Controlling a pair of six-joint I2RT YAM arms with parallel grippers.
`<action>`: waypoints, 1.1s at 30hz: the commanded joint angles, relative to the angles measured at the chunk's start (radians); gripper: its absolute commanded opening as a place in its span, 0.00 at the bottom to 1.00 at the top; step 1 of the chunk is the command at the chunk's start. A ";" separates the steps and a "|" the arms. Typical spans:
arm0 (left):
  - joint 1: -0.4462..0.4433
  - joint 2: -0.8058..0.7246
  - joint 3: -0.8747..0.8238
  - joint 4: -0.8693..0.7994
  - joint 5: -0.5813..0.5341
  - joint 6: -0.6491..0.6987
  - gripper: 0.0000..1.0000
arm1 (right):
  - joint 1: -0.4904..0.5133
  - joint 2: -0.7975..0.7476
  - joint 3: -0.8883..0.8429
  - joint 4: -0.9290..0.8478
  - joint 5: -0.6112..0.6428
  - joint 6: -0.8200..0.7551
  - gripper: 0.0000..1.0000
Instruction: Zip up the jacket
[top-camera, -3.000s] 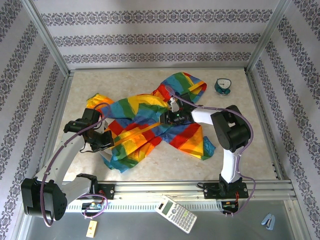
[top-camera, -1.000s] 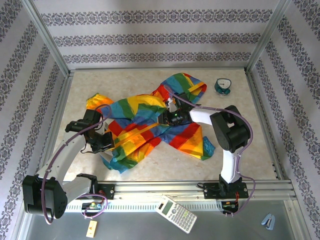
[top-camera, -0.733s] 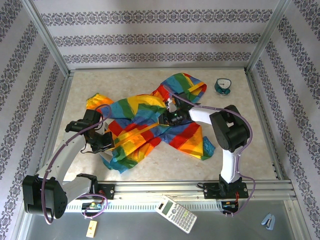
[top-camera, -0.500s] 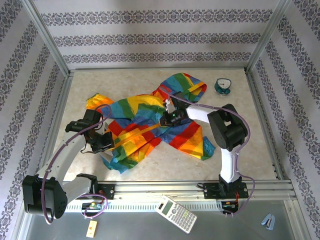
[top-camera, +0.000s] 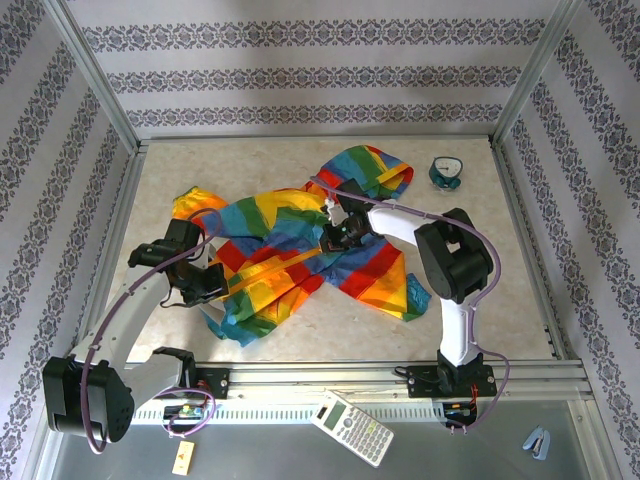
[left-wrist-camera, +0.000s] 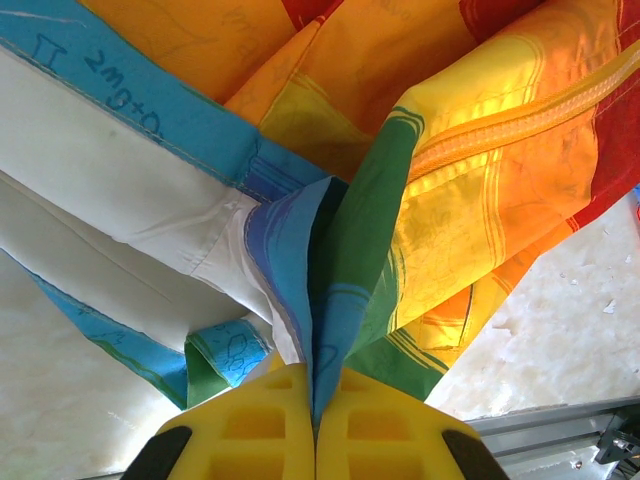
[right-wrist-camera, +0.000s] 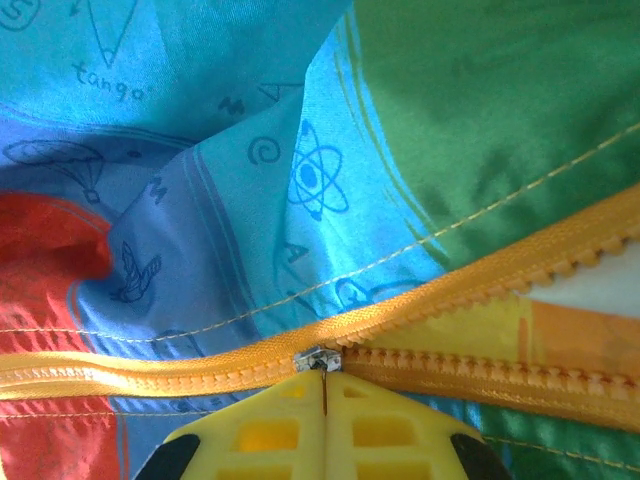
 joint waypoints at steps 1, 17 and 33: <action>0.011 -0.017 0.040 -0.035 -0.012 0.007 0.00 | 0.026 -0.005 0.056 -0.098 0.094 -0.081 0.00; 0.013 -0.057 0.258 -0.157 -0.036 0.064 0.00 | 0.007 0.052 0.289 -0.362 0.473 -0.379 0.00; 0.038 -0.065 0.324 -0.193 -0.048 0.090 0.00 | -0.152 0.108 0.459 -0.430 0.647 -0.474 0.00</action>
